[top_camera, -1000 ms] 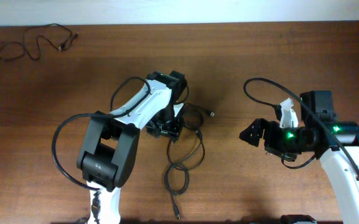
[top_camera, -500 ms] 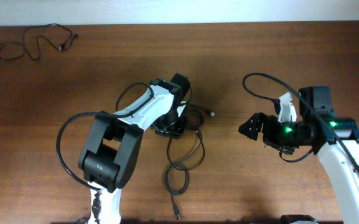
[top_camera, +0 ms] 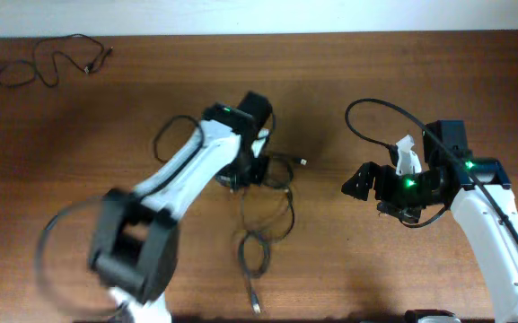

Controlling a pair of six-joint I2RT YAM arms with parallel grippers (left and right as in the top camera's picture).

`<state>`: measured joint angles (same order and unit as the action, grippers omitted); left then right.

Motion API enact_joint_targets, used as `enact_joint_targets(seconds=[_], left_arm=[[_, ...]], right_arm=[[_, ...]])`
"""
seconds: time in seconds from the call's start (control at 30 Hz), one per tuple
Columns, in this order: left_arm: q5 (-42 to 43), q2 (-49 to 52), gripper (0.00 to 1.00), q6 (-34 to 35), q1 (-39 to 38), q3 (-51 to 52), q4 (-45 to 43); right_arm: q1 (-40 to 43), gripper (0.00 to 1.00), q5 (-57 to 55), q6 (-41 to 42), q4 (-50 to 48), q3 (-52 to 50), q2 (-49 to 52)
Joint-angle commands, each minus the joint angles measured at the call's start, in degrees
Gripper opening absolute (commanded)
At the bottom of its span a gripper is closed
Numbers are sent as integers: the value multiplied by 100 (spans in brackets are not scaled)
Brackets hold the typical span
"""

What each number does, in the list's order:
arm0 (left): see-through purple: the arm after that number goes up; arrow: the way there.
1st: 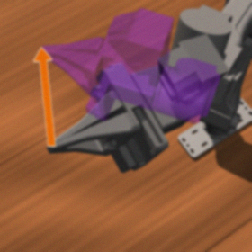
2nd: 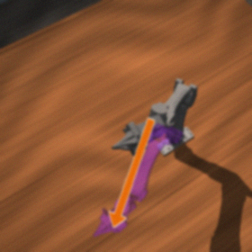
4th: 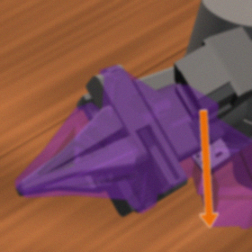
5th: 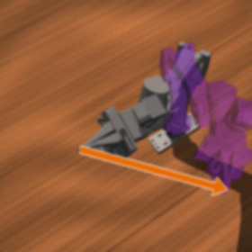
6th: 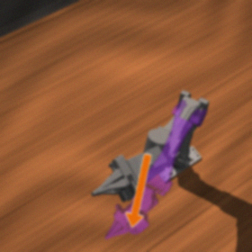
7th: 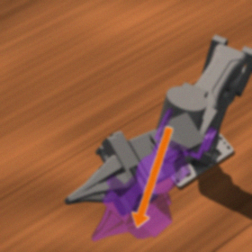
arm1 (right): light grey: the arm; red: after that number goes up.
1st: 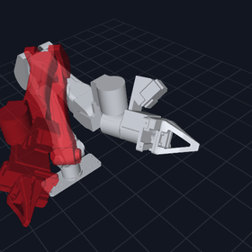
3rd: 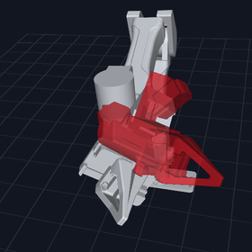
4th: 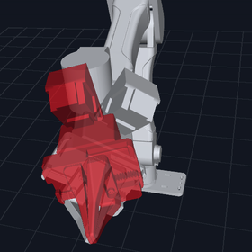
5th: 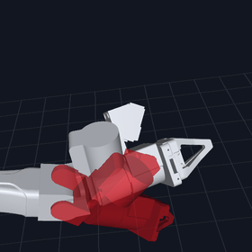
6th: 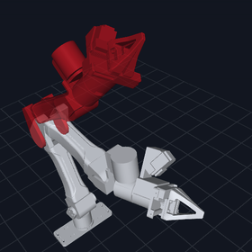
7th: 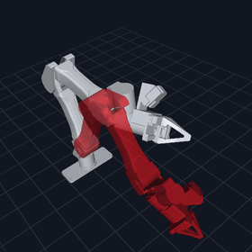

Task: Untangle cables
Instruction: 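Grasp a black cable strand from the pile with the left gripper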

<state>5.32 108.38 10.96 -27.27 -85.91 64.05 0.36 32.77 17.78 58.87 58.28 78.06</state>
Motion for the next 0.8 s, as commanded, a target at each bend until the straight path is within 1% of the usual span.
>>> enact_joint_targets(seconds=[0.0, 0.13, 0.27, 0.3, 0.37, 0.4, 0.43, 0.5, 0.53, 0.63, 0.7, 0.77], left_arm=[[0, -1283, 0, 11, -22, -352, -59], [9, -2098, 0, 11, -24, -352, -232], [817, -2632, 0, -15, -24, -352, -560], [1187, -2710, 0, -79, -22, -352, -660], [1635, -2736, 0, -76, -22, -352, -809], [2094, -2736, 0, -76, -24, -352, -951], [2472, -2736, 0, -79, -22, -352, -1075], [3327, -2736, 0, -76, -22, -352, -1480], [3587, -2736, 0, -74, -22, -352, -1694], [4004, -2736, 0, -70, -22, -352, -2055], [4577, -2736, 0, -68, -22, -352, -2363], [5261, -2743, 0, 61, -22, -352, -2861]], right_arm=[[-37, 98, -2, -44, 76, 11, 20], [-37, 98, 85, -44, 90, 11, 20], [-37, 98, 334, -46, 63, 11, 20], [-37, 98, 470, -50, 20, 11, 20], [-37, 98, 1084, -225, -199, 11, 20], [-37, 98, 1593, -315, -417, 11, 20], [-37, 98, 1816, -326, -579, 11, 20], [-42, 98, 1871, -323, -702, 11, 20], [-42, 99, 1871, -323, -710, 11, 20], [-42, 99, 1845, -326, -763, 11, 22], [-42, 98, 1777, -326, -778, 11, 22], [-42, 98, 1759, -323, -798, 11, 22]])
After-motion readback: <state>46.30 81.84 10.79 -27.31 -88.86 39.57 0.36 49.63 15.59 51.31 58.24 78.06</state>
